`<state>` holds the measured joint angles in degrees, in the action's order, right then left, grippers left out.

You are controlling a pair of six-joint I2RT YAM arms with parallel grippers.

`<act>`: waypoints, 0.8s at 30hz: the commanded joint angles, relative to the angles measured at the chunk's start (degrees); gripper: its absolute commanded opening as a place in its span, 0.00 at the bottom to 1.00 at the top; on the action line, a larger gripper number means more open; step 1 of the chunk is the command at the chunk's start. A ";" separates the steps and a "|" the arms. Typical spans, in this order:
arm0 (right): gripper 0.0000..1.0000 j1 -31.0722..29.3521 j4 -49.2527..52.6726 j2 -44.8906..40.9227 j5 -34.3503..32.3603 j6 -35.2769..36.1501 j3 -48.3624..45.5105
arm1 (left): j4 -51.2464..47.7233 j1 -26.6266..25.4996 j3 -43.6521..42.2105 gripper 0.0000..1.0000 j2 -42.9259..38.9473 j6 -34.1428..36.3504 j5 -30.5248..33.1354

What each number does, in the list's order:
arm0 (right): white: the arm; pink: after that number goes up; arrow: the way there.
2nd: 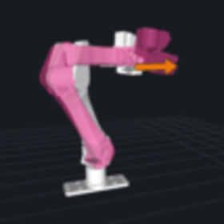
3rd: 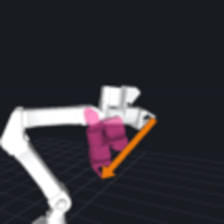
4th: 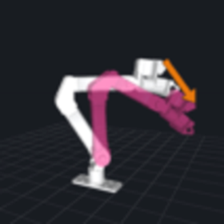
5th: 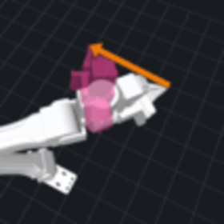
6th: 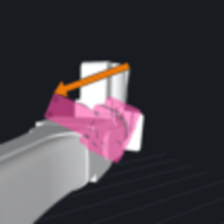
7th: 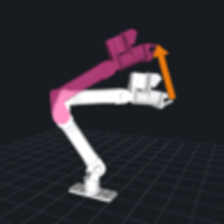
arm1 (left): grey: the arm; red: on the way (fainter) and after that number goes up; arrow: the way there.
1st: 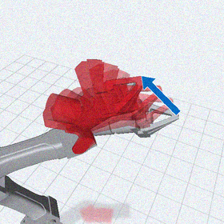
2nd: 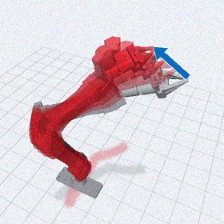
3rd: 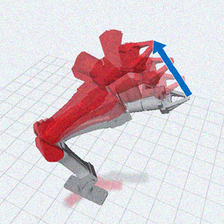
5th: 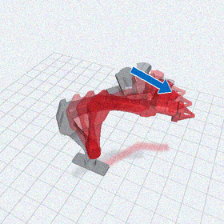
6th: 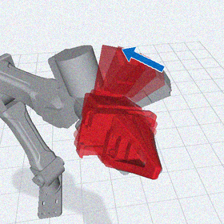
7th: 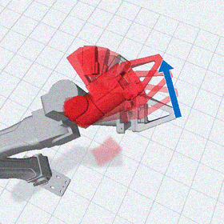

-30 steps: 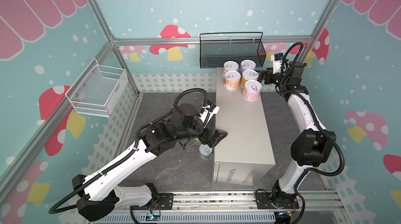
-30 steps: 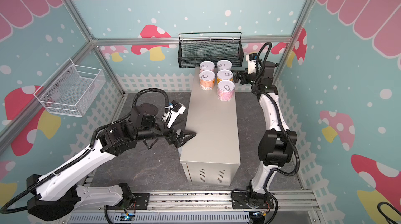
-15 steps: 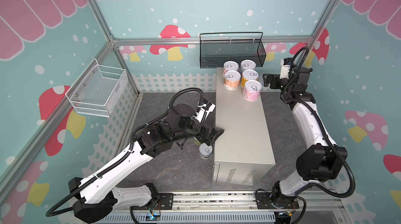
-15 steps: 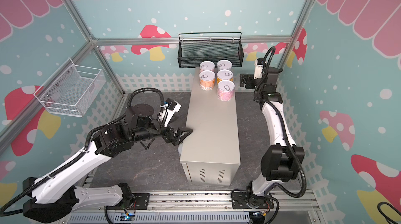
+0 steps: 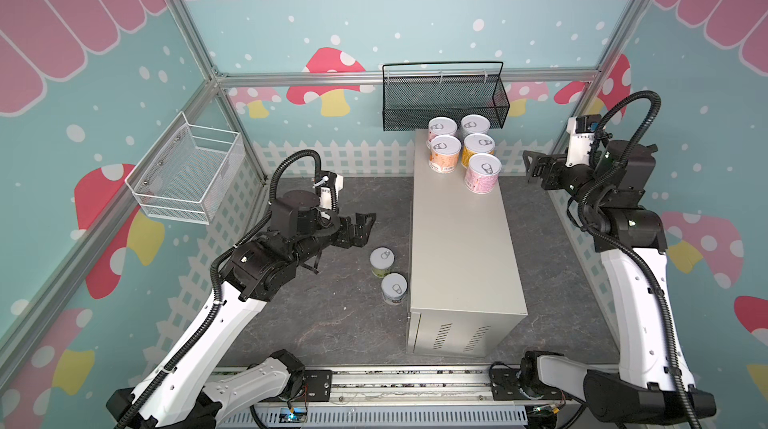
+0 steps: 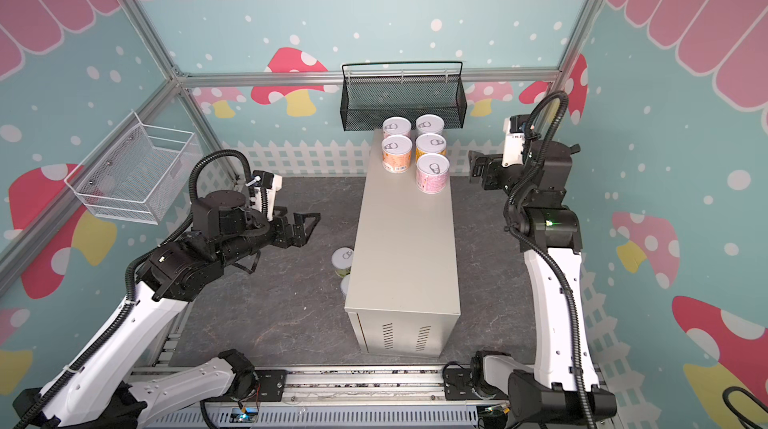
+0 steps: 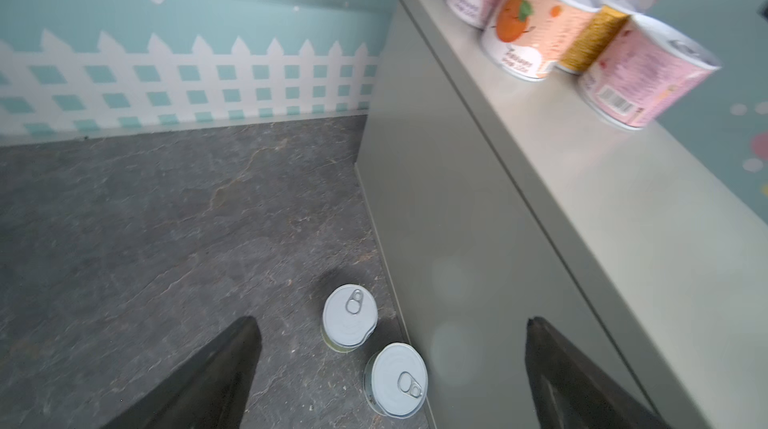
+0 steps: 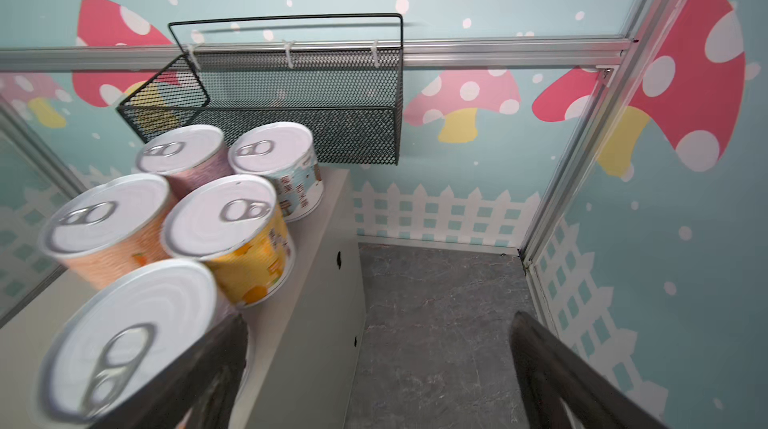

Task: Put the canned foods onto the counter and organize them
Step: 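Lower the left gripper toward the green floor can while the right arm swings back, then grasp the green can with the left gripper while the right arm reaches over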

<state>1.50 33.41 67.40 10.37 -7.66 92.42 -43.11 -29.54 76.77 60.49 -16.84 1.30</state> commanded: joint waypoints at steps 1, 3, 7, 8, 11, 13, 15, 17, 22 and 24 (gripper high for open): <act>1.00 -3.19 9.94 -4.61 1.01 2.89 0.72 | -1.46 4.25 -3.29 1.00 0.24 -4.68 -0.64; 1.00 -5.17 13.15 -6.87 3.11 3.19 1.44 | -1.51 7.04 -4.71 0.99 0.63 -6.21 -1.44; 1.00 -8.19 18.00 -9.01 11.23 3.80 2.42 | -1.21 10.80 -7.40 0.99 2.52 -8.66 -3.01; 1.00 -8.94 18.29 -9.57 12.67 4.03 1.71 | -0.96 11.17 -8.11 0.99 3.35 -9.31 -3.43; 1.00 -10.92 19.93 -9.92 15.26 4.79 1.00 | 0.78 11.20 -10.44 0.99 5.75 -10.89 -5.02; 1.00 -11.98 20.32 -9.68 16.97 5.34 1.02 | 2.12 11.25 -11.66 0.99 7.47 -12.23 -6.59; 1.00 -13.47 19.94 -9.01 18.71 5.40 1.33 | 3.40 10.97 -12.93 0.99 9.21 -13.34 -7.23; 0.99 -15.50 19.12 -8.00 19.74 5.17 2.16 | 4.70 10.27 -13.93 0.99 10.59 -13.74 -6.61; 1.00 -26.41 19.25 -0.75 13.00 5.62 6.60 | 7.30 7.49 -14.23 0.99 15.98 -13.99 -5.06; 1.00 -33.28 20.30 4.09 7.47 5.68 10.34 | 8.23 6.42 -13.67 0.99 18.58 -14.09 -4.32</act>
<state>-26.15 52.21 67.07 23.18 -3.46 98.98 -37.89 -21.96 62.65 76.84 -29.32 -4.08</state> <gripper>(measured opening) 0.995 0.992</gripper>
